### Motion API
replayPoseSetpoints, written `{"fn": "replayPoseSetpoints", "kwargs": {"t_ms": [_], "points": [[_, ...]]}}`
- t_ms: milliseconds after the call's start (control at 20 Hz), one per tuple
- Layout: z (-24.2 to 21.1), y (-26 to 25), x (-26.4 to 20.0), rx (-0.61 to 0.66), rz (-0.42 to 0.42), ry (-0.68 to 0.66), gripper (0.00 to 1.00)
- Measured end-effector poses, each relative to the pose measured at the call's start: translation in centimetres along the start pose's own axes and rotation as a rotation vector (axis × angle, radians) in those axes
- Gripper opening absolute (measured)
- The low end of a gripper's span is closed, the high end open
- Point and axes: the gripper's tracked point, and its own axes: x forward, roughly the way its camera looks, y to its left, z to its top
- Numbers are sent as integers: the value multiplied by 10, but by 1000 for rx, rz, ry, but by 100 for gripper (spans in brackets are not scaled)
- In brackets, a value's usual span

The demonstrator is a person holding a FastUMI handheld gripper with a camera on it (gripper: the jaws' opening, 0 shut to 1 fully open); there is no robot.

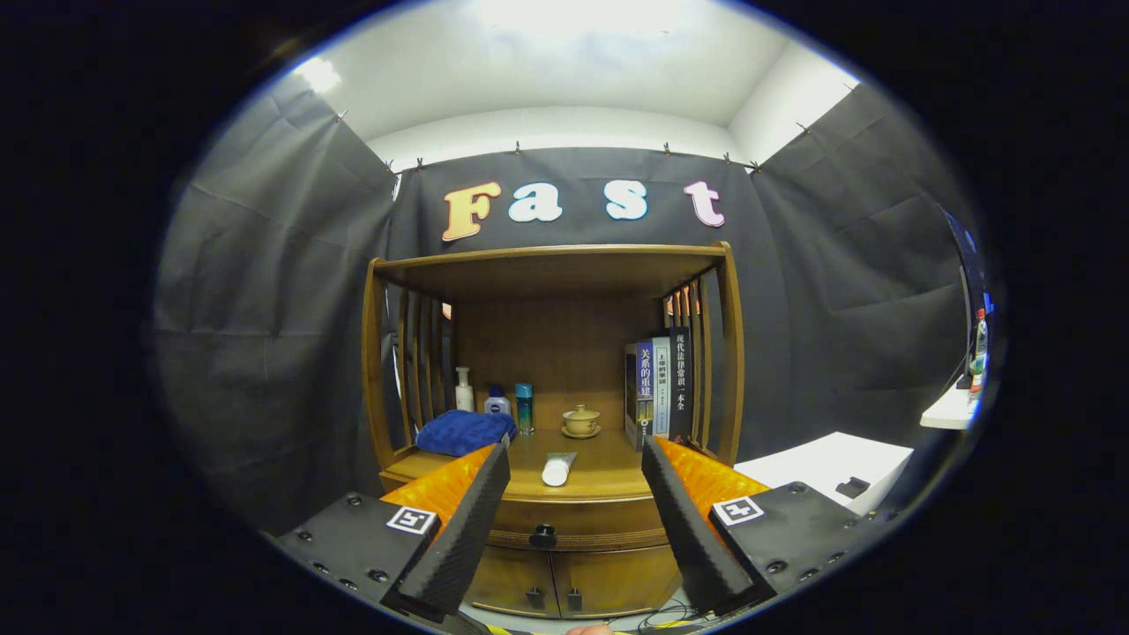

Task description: Pull open the drawer, take out the items inside it, and place them on the countertop above the cabinet.

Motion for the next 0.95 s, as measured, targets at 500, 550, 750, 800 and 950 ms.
{"fn": "replayPoseSetpoints", "kwargs": {"t_ms": [500,550,750,800,950], "points": [[-1,8,1,11,7,0,98],[-1,7,1,12,6,-2,98],[-1,8,2,9,5,-1,98],[-1,9,1,6,4,-3,98],[-2,11,2,5,7,-4,98]]}}
